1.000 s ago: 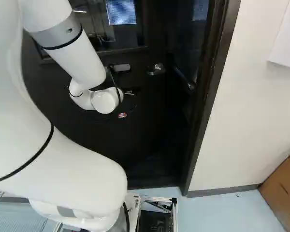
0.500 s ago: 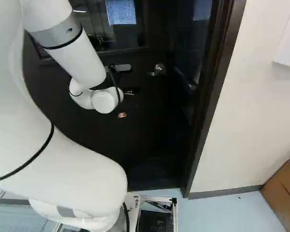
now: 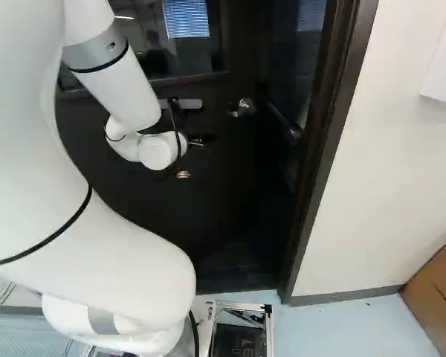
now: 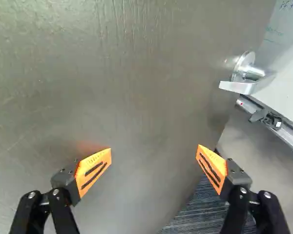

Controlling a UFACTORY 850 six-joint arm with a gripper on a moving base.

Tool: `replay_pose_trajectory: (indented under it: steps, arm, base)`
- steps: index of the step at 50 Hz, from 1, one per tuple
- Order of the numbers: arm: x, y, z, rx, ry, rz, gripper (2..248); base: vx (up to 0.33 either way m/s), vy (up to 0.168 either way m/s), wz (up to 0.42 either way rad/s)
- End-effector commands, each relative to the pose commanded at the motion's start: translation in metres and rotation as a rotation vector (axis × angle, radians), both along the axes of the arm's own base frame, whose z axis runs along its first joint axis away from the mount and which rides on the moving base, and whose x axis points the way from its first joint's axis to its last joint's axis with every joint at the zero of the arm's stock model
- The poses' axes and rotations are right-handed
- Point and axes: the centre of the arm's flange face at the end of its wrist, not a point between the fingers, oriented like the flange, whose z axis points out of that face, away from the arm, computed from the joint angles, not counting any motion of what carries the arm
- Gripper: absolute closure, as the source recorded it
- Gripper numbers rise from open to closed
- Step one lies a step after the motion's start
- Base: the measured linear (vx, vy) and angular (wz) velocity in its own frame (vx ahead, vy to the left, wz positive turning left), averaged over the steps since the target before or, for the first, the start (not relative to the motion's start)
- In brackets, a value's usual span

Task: Open the door and move inside

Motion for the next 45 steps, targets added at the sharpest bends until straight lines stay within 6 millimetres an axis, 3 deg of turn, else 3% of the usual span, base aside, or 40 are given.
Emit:
replay_pose_trajectory:
  steps: [45]
  arm:
    - [0.049,0.063,0.001,0.004,0.002,0.117,3]
  base:
    - [0.0,0.0,0.0]
